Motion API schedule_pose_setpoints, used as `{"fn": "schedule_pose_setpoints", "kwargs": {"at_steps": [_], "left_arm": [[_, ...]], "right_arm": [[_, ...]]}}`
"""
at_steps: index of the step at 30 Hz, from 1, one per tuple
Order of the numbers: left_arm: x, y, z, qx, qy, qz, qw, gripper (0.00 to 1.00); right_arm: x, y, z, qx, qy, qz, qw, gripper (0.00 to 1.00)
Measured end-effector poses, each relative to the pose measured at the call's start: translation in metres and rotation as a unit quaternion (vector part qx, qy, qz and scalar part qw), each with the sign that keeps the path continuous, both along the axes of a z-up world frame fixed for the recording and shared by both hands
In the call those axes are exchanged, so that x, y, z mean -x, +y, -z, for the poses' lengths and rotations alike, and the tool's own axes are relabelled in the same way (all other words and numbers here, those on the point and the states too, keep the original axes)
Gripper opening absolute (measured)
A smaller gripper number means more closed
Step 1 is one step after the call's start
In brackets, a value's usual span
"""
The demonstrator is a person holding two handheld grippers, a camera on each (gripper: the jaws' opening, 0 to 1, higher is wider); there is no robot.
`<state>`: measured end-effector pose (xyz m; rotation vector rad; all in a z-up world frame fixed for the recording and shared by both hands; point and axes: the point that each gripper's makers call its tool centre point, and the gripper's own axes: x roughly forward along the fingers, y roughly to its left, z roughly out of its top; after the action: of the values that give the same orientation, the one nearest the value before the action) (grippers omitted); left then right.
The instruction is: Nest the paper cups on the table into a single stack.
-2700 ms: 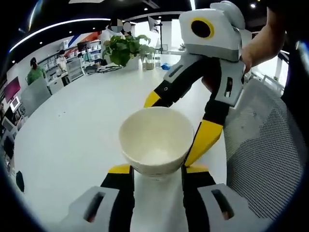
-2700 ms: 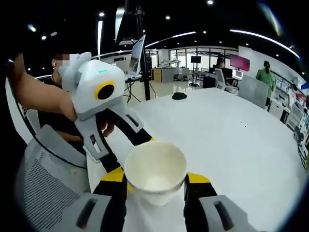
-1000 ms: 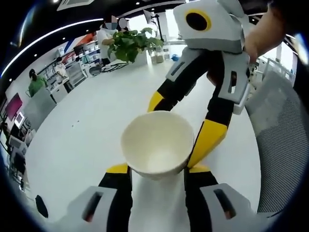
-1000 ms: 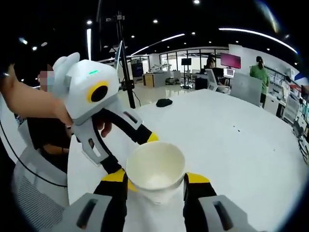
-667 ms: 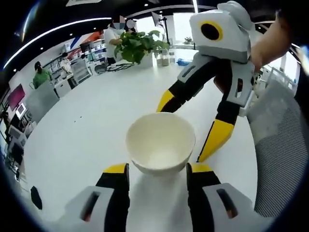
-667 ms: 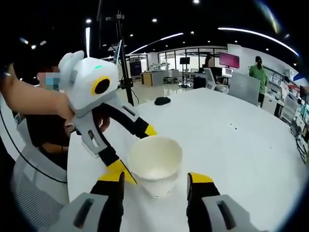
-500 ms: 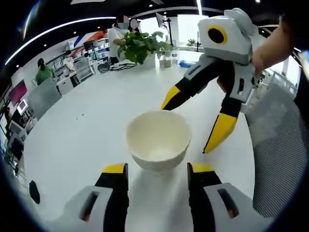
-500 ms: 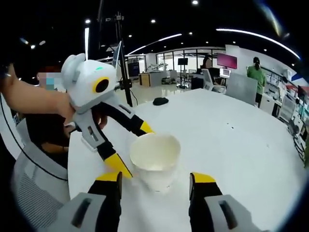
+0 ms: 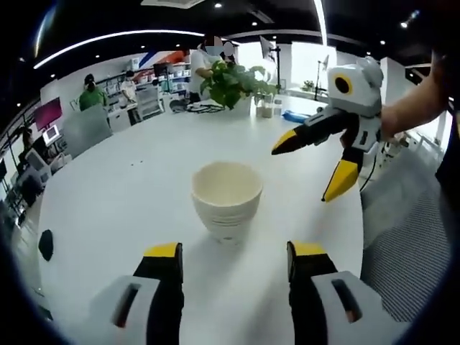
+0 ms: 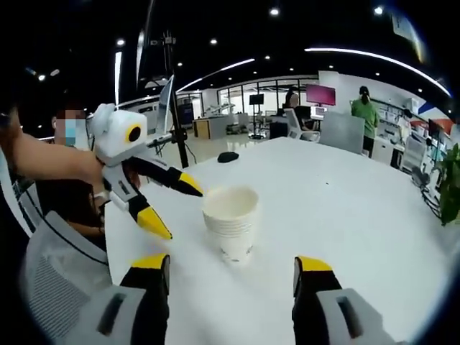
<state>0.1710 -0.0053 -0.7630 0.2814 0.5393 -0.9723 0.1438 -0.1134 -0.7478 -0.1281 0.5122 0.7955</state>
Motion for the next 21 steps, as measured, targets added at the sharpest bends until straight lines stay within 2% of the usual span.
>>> {"fn": "schedule_pose_setpoints", "kwargs": {"at_steps": [6, 10, 12, 16, 21], "left_arm": [[0.025, 0.004, -0.007, 0.025, -0.012, -0.012, 0.9996, 0.59], [0.038, 0.010, -0.012, 0.037, -0.018, -0.025, 0.9988, 0.60], [0.041, 0.014, -0.017, 0.052, -0.026, -0.039, 0.9976, 0.62], [0.046, 0.021, -0.024, 0.071, -0.030, -0.071, 0.9945, 0.68], [0.056, 0.029, -0.027, 0.075, -0.037, -0.091, 0.9924, 0.73]], "right_arm": [[0.021, -0.017, -0.001, -0.006, -0.007, 0.014, 0.9999, 0.76], [0.034, -0.027, -0.006, -0.021, -0.013, 0.028, 0.9993, 0.84], [0.039, -0.032, -0.008, -0.031, -0.012, 0.036, 0.9988, 0.84], [0.046, -0.040, -0.006, -0.024, -0.017, 0.041, 0.9987, 0.87], [0.051, -0.048, -0.004, -0.021, -0.022, 0.048, 0.9984, 0.92]]}}
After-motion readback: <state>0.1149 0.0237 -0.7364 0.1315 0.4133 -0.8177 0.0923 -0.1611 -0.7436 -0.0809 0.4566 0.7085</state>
